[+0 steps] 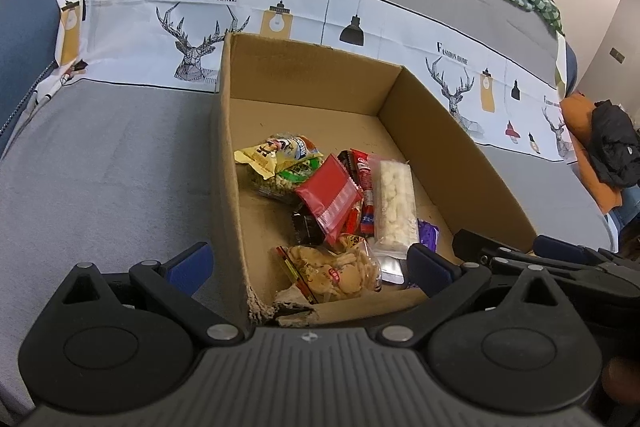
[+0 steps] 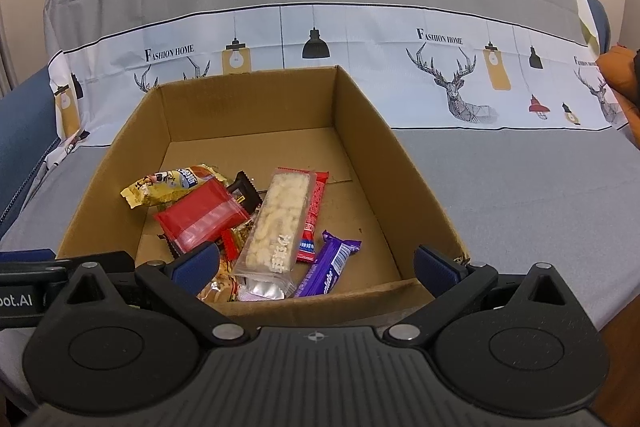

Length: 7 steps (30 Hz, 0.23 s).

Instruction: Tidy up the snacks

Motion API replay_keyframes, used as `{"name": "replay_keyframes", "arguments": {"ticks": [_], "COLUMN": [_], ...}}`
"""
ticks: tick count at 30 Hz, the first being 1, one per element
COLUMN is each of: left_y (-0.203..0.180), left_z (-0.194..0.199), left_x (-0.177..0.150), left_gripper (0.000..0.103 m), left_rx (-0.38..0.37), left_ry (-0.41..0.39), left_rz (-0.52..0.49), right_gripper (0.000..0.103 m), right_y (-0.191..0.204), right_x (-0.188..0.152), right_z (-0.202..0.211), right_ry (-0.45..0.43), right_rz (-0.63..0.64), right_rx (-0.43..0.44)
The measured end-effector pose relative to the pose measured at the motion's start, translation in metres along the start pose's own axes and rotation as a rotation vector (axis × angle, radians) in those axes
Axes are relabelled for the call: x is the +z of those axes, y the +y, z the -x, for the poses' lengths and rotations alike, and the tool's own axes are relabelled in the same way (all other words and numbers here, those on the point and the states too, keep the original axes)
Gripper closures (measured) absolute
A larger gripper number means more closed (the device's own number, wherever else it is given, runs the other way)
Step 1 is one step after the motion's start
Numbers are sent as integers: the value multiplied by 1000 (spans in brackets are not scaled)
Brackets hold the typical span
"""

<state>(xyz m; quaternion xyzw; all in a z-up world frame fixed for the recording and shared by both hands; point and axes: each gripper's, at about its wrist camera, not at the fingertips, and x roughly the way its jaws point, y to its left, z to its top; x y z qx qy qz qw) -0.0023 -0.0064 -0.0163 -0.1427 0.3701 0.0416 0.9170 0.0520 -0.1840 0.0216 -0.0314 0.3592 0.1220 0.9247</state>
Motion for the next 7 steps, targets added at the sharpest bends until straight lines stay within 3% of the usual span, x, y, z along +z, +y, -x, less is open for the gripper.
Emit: {"name": "replay_keyframes", "arguments": {"ticks": [7], "left_y": [-5], "left_z": [3], "left_x": [3], "left_gripper": [0], "left_rx": [-12], "left_ry": [-29], "left_rz": [-19], "right_gripper": [1], "right_y": [-6], "right_x": [1], "right_z": [1], "right_ry": [0], "right_rz": [-32], "right_rx": [22]}}
